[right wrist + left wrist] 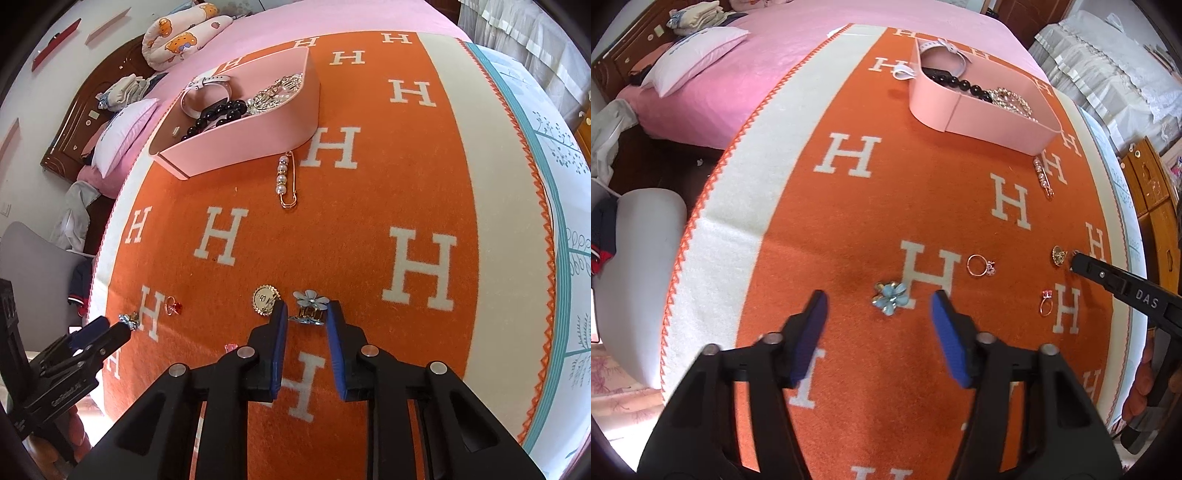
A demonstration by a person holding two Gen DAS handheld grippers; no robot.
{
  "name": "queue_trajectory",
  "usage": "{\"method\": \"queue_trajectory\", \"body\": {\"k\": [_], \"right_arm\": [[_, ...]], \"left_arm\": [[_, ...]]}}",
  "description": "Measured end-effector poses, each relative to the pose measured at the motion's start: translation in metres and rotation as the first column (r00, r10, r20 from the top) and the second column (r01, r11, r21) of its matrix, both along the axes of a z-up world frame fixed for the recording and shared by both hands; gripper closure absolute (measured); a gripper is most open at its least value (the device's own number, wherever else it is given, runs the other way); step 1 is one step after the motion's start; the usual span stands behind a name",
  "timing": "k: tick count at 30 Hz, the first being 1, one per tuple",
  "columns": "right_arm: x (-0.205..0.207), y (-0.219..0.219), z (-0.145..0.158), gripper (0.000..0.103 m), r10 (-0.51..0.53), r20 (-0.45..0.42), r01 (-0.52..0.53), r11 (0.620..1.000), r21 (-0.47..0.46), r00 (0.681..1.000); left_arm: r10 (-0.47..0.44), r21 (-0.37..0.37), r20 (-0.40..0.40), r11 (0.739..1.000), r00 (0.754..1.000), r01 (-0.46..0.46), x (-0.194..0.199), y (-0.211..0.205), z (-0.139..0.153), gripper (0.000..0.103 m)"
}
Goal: Organize jewelry
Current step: 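Grasp a blue flower earring with the left tool while the right grasps the other, then carry the blue flower earrings into the pink box and open both tools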
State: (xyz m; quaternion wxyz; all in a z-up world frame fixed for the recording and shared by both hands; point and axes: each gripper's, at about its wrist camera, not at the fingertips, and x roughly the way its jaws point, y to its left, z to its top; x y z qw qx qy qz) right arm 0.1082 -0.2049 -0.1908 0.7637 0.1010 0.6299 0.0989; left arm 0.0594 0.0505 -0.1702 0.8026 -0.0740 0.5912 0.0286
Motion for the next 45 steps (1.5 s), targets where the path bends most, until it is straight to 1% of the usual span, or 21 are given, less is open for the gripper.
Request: {"method": "queue_trajectory", "body": {"k": [1, 2, 7, 10, 17, 21, 26, 31, 35, 39, 42, 45], "right_arm": [[-0.001, 0.000, 0.000, 0.082, 0.002, 0.001, -0.002, 1.000, 0.001, 1.000], [-0.002, 0.000, 0.000, 0.082, 0.003, 0.002, -0.003, 1.000, 0.001, 1.000], [-0.006, -0.003, 0.002, 0.082, 0.007, 0.008, -0.007, 1.000, 0.004, 1.000], [-0.008, -0.006, 0.001, 0.084, 0.012, 0.005, -0.012, 1.000, 0.008, 1.000], [-0.011, -0.009, 0.006, 0.084, 0.017, 0.016, -0.018, 1.000, 0.011, 1.000], [-0.008, -0.011, 0.020, 0.084, 0.018, 0.040, -0.019, 1.000, 0.019, 0.999], [0.001, -0.010, 0.050, 0.084, 0.018, 0.085, -0.021, 0.999, 0.028, 0.996], [0.020, -0.002, 0.092, 0.084, 0.020, 0.152, -0.028, 0.998, 0.049, 0.988], [0.045, 0.008, 0.122, 0.084, 0.027, 0.210, -0.039, 0.998, 0.055, 0.977], [0.078, 0.016, 0.146, 0.084, 0.022, 0.258, -0.037, 0.998, 0.054, 0.966], [0.107, 0.021, 0.157, 0.084, 0.010, 0.273, -0.030, 0.997, 0.069, 0.962], [0.130, 0.028, 0.161, 0.084, 0.010, 0.274, -0.031, 0.997, 0.070, 0.962]], "left_arm": [[-0.001, 0.003, -0.006, 1.000, 1.000, 0.001, 0.002, -0.001, -0.002, 0.063], [-0.001, 0.006, -0.013, 1.000, 1.000, 0.001, 0.003, -0.003, -0.004, 0.067], [0.012, 0.023, -0.039, 1.000, 0.999, -0.011, 0.009, -0.010, -0.013, 0.076], [0.008, 0.042, -0.033, 0.999, 0.999, -0.007, 0.010, -0.012, -0.014, 0.085], [-0.001, 0.038, -0.020, 0.999, 1.000, 0.002, 0.012, -0.014, -0.010, 0.086], [-0.033, 0.033, 0.011, 0.999, 0.999, 0.032, 0.013, -0.020, 0.010, 0.086], [-0.074, 0.020, 0.081, 0.997, 0.994, 0.072, 0.026, -0.025, 0.051, 0.086], [-0.111, 0.002, 0.165, 0.994, 0.980, 0.113, 0.062, -0.028, 0.099, 0.086], [-0.147, 0.007, 0.218, 0.989, 0.965, 0.149, 0.098, -0.032, 0.126, 0.086], [-0.176, 0.006, 0.244, 0.984, 0.954, 0.180, 0.133, -0.036, 0.143, 0.086], [-0.202, 0.016, 0.246, 0.979, 0.948, 0.204, 0.162, -0.042, 0.147, 0.086], [-0.221, 0.025, 0.240, 0.975, 0.945, 0.222, 0.183, -0.048, 0.145, 0.086]]}}
